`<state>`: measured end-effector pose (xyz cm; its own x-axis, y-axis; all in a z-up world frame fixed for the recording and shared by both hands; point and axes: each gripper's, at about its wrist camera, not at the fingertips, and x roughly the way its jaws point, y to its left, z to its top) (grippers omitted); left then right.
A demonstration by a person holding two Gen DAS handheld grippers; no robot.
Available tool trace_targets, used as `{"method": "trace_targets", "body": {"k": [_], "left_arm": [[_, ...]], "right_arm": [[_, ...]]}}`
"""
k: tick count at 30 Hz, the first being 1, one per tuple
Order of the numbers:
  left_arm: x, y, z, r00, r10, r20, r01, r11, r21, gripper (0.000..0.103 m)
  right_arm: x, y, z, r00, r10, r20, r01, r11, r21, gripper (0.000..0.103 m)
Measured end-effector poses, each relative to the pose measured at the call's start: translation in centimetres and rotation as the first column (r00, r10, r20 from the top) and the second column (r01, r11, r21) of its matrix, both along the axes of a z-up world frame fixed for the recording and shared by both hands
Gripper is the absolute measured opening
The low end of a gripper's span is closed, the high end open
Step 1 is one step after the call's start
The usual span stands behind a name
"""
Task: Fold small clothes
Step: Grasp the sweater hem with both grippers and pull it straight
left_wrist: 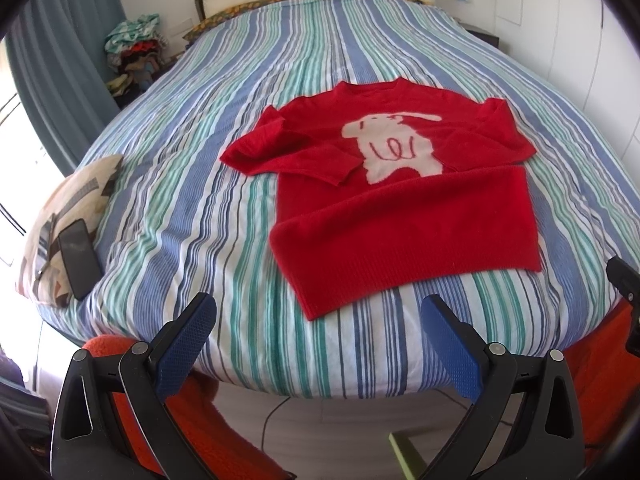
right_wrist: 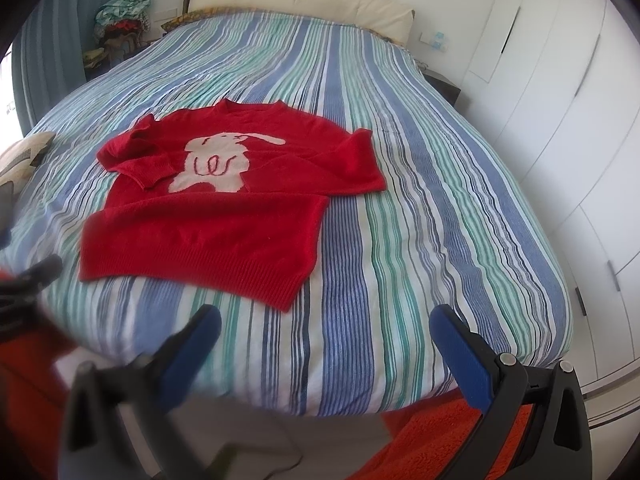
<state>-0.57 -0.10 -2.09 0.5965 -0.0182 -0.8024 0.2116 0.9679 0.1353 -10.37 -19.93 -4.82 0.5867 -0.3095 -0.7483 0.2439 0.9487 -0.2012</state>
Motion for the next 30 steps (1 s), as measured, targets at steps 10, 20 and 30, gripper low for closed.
{"method": "trace_targets", "body": {"k": [10,20,30], "left_arm": [[7.6,6.8,-7.6,0.967,0.037,-0.251,-0.092,0.974,-0.208,0.100],[10.0,3.6,-10.7,0.956,-0.016,-0.293,-0.056,0.971,-0.234,0.009],[7.1,6.4,-5.3,0.931,-0.150,-0.331,0.053,0.957,-0.286,0.003]], "right_arm": [[2.0,-6.0,-3.4,0.994,0.064,0.085,-0.085,0.959,0.271,0.103],[9.5,-9.2,-14.3,0.988,0.155,0.013,-0.115,0.674,0.730,0.044],[6.1,-10.1,-7.9,0.977,0.212,0.008,-0.145,0.640,0.754,0.007]]}}
